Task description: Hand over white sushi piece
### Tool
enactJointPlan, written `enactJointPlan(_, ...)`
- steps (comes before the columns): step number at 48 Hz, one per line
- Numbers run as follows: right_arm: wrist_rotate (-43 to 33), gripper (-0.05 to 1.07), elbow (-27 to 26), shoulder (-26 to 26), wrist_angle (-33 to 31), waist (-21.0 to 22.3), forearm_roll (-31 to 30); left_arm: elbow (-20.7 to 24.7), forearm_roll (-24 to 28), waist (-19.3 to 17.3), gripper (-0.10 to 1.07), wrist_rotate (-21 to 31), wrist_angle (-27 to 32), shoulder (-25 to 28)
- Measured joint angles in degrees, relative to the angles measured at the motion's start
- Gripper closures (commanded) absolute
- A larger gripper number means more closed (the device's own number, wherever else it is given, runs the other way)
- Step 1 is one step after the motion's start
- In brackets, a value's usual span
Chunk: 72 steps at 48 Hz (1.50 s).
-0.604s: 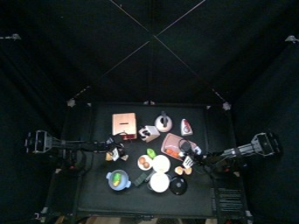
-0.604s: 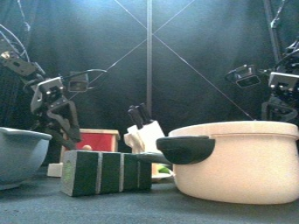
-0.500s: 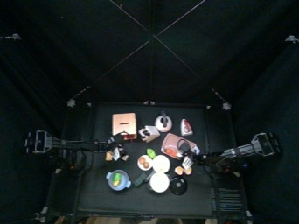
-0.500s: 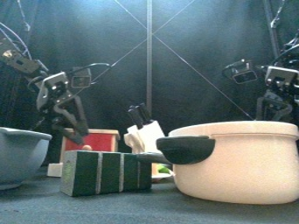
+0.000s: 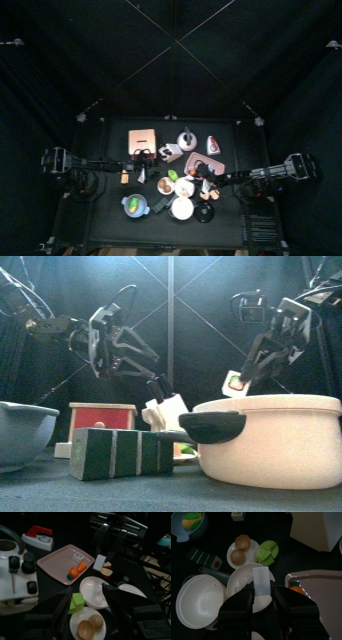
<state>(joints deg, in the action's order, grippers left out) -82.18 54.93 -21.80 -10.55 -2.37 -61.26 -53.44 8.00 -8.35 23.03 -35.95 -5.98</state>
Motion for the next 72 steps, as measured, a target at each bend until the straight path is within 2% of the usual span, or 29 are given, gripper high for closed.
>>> enactJointPlan(13, 0.09, 0.48, -2.90, 4.13, 3.16, 1.76, -3.60, 8.26, 5.10, 0.62, 0.10, 0.09, -0.53, 8.88)
enactJointPlan(22, 0.09, 0.48, -3.60, 4.66, 3.78, 1.58, -3.69, 11.51, 6.42, 0.70, 0.09, 0.09, -0.53, 13.45)
enactJointPlan(38, 0.09, 0.48, -3.60, 4.75, 3.96, 1.67, -3.60, 13.18, 11.25, 1.49, 0.09, 0.35, -0.53, 14.33)
enactJointPlan(51, 0.09, 0.48, -3.78, 5.01, 3.87, 1.67, -3.69, 13.80, 11.16, 1.93, 0.09, 0.35, -0.62, 15.47)
enactJointPlan(72, 0.09, 0.48, -4.48, 6.06, 4.04, 1.49, -3.69, 17.67, 9.93, 1.93, 0.12, 0.35, -0.62, 19.25)
